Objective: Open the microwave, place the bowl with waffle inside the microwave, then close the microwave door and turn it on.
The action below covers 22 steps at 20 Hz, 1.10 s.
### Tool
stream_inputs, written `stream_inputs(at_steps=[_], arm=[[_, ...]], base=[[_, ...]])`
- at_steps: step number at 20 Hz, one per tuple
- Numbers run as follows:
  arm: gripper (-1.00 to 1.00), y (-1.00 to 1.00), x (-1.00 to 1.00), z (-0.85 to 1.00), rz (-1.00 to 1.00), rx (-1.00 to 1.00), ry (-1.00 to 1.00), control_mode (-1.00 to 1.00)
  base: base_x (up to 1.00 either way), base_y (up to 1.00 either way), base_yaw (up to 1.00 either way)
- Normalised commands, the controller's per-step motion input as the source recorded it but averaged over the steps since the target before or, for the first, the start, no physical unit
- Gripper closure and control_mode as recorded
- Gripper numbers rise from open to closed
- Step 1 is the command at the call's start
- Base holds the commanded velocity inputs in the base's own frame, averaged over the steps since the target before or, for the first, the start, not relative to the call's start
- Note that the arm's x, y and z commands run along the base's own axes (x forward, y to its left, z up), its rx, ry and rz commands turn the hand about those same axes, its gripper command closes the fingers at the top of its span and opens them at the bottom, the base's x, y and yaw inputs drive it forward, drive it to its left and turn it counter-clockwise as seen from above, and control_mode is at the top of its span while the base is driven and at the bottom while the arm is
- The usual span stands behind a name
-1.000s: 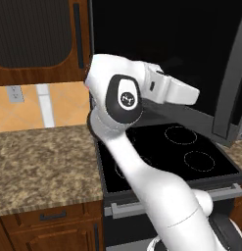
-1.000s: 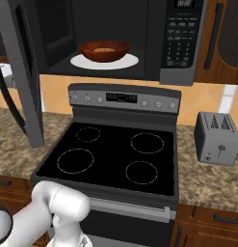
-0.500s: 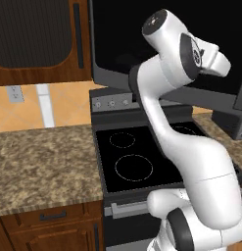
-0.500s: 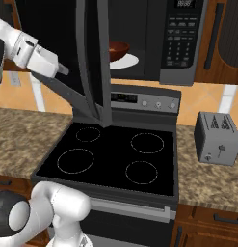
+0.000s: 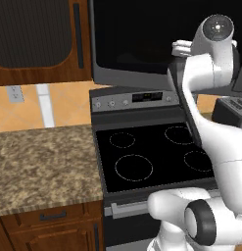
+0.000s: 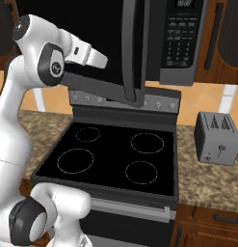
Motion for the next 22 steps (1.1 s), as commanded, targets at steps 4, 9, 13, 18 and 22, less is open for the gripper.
stream_inputs(at_steps=[4,9,13,18,22], arm=[[1.00,-0.05,1.00,-0.73,0.13,-0.15,-0.54,-1.00],[1.00,0.00,1.00,-0.44,0.00,-0.21,-0.14,-1.00],[1.00,-0.18,1.00,0.13,0.00,-0.01,0.18,-1.00],[1.00,-0.54,1.00,0.61,0.14,0.07,0.44,-1.00],[1.00,-0.58,1.00,0.58,0.19,0.11,0.44,-1.00]], base=[[0.00,0.00,0.00],[0.00,0.00,0.00],[0.00,0.00,0.00],[0.00,0.00,0.00],[0.00,0.00,0.00]])
